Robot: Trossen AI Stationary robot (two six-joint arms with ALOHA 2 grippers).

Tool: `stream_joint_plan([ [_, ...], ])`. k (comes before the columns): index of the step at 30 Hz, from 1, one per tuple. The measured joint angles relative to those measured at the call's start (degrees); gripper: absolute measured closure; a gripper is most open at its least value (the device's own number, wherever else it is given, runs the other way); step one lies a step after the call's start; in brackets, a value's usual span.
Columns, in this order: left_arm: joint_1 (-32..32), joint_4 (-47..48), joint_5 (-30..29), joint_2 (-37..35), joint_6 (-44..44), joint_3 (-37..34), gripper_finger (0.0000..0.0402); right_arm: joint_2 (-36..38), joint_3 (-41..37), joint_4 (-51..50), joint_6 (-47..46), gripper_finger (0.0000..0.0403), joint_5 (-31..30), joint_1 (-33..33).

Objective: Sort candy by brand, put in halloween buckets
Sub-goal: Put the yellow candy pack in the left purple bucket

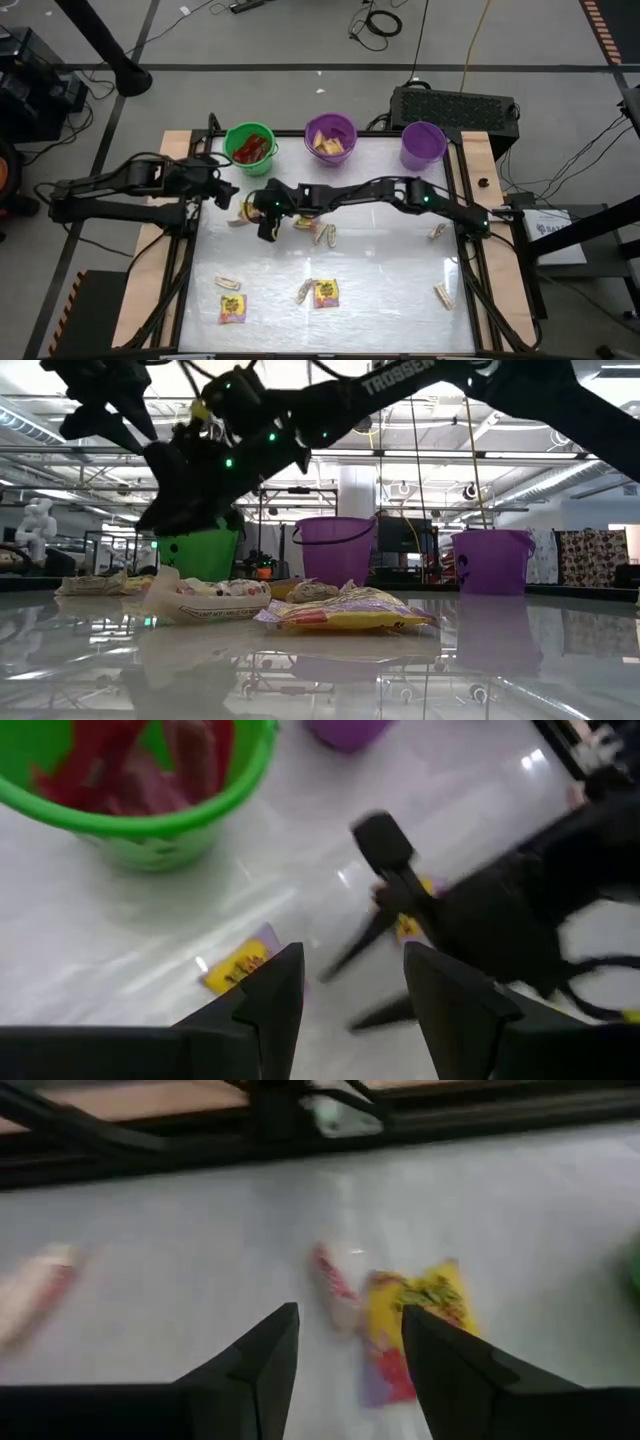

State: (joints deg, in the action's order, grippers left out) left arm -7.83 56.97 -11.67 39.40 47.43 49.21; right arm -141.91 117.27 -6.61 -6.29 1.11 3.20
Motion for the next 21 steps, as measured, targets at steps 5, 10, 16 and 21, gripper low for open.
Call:
stream_joint_plan([
  [5, -0.1, 0.0, 0.9, 1.0, -1.3, 0.0, 0.0221, -2.6, 0.0, 2.5, 0.8, 0.0231, -0.5, 0.5],
  [10, -0.1, 0.0, 0.8, 3.1, -1.8, 0.0, 0.0221, -4.8, 0.0, 5.7, 0.8, 0.0231, -0.7, 1.3],
  [16, -0.1, -0.9, 0.8, 6.6, -4.4, 0.0, 0.0221, -8.2, 0.2, 5.5, -0.5, 0.0231, 0.2, 2.2],
  [21, -0.1, -0.9, 0.8, 9.9, -5.4, 0.0, 0.0221, -8.6, 0.4, 1.3, -1.6, 0.0231, 2.8, 2.4],
])
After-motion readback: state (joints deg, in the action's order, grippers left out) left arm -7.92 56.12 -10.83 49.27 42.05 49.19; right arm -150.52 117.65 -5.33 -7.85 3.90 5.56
